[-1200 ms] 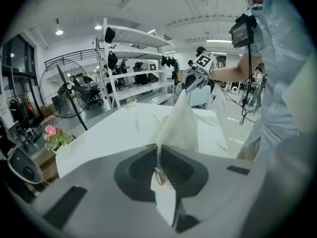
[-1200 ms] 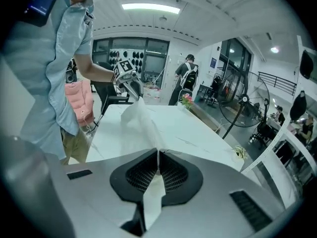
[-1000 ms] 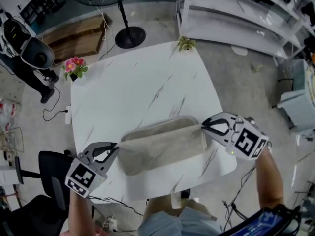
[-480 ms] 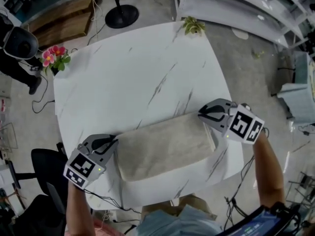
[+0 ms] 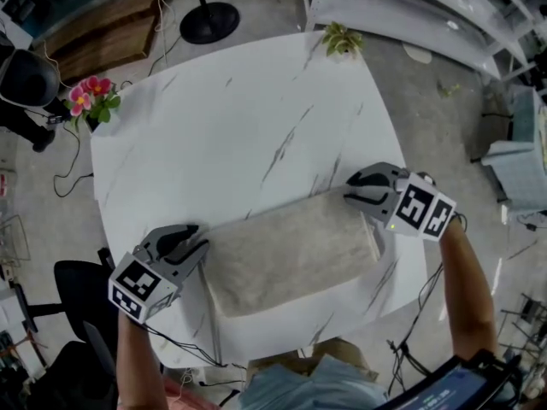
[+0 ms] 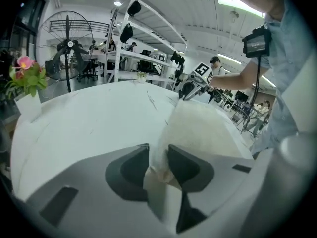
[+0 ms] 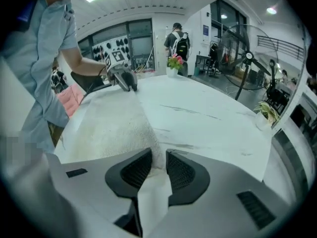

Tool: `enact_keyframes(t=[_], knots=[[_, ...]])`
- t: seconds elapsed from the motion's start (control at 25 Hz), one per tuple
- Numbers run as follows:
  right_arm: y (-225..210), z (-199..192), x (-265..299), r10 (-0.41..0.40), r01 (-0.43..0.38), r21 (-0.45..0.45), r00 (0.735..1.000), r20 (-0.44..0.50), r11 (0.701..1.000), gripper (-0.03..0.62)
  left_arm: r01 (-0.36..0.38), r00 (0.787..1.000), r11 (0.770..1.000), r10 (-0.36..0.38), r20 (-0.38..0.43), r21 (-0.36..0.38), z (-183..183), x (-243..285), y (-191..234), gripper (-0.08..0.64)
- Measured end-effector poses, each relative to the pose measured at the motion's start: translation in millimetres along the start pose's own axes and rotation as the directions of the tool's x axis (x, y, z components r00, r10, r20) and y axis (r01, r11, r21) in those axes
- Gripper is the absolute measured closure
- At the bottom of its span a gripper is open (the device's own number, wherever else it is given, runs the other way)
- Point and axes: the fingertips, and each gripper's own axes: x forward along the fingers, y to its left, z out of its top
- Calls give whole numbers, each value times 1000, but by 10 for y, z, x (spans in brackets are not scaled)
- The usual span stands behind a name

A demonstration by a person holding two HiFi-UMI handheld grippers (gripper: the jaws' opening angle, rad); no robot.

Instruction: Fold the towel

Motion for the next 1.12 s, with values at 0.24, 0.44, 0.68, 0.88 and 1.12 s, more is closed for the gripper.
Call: enact_keyframes(t=[0.24,0.44,0.68,0.88,1.12], knots=[[-93,442,-512,-62,48,96,987,151,994,437,-88,990,996,90,107,-24,296,-470,131,356],[508,467,-569,-61,58,30,992,113,998,507,40,995,996,-46,83,74,384,-507,-526,436],[1124,-101,-166,-13,13,28,1000,3,1000,514,91,992,992,-83,-92,92,-287,-78,-787,442],[1123,-257,-40,-54,55,22,998,-15,998,528,47,993,997,-41,-110,54,-295,-34,-732,459],[1051,155,-627,-149,119,167,972,180,979,453,-70,994,994,77,78,-79,230,-451,-953,453]])
